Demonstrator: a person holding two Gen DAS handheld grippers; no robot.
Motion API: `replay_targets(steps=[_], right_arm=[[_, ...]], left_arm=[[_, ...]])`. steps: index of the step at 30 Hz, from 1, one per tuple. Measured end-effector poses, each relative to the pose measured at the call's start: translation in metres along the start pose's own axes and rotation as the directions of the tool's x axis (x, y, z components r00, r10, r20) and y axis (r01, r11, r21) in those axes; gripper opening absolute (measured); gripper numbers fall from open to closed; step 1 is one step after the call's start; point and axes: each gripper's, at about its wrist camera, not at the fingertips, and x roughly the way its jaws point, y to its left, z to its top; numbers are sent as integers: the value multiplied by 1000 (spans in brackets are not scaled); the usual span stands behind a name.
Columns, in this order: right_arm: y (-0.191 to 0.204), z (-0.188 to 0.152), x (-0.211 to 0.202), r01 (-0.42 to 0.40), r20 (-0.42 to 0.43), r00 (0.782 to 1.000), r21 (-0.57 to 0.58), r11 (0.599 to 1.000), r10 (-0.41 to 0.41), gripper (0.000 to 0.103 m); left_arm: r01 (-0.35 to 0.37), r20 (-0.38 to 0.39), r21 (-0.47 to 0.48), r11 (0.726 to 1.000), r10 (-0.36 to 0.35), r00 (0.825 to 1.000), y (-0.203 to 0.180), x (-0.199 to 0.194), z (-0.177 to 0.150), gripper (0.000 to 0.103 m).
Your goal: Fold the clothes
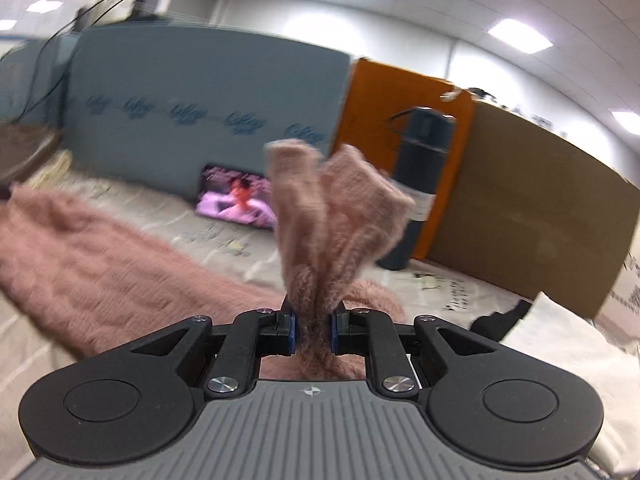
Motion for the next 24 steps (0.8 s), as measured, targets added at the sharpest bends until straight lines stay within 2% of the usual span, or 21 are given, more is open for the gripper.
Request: replay_targets(steps=[2, 4, 6, 8, 10, 13, 16, 17, 20, 24], right_arm=[[5, -3, 4, -19, -21, 1000, -10, 1000, 19, 19], [12, -5, 1, -50, -30, 998, -35, 998, 48, 36], [16, -4, -3, -89, -11, 996, -44, 995, 89, 68], [17, -1, -9, -148, 21, 989, -35, 988, 149, 80], [17, 3, -11, -224, 42, 974, 6, 975, 224, 85], [13, 10, -6, -349, 56, 937, 109, 931, 345, 87], [11, 9, 13, -452, 8, 883, 279, 847, 469, 90], [10, 6, 20, -462, -13, 870, 327, 824, 493, 92], [11, 3, 29, -443, -31, 873, 370, 817, 487, 92], [-10, 6, 7, -484, 107, 867, 420, 768, 487, 92]], left_arm=[[0, -1, -1, 1000, 0, 1000, 0, 0, 0, 99], [0, -3, -1, 1000, 0, 1000, 0, 0, -1, 99], [1, -4, -2, 1000, -1, 1000, 0, 1, -1, 99], [2, -5, -2, 1000, -2, 1000, 0, 1, -1, 99], [3, -6, -1, 1000, -3, 1000, 0, 1, -1, 99], [16, -2, -13, 1000, -17, 1000, 2, 0, 0, 99], [27, 5, -74, 997, -27, 1000, 8, -3, 2, 99], [17, 3, -88, 996, -17, 1000, 9, -3, 3, 99], [-38, -37, -84, 996, 35, 999, 9, 4, 1, 100], [-97, -88, -44, 994, 93, 992, 5, 11, -1, 101]])
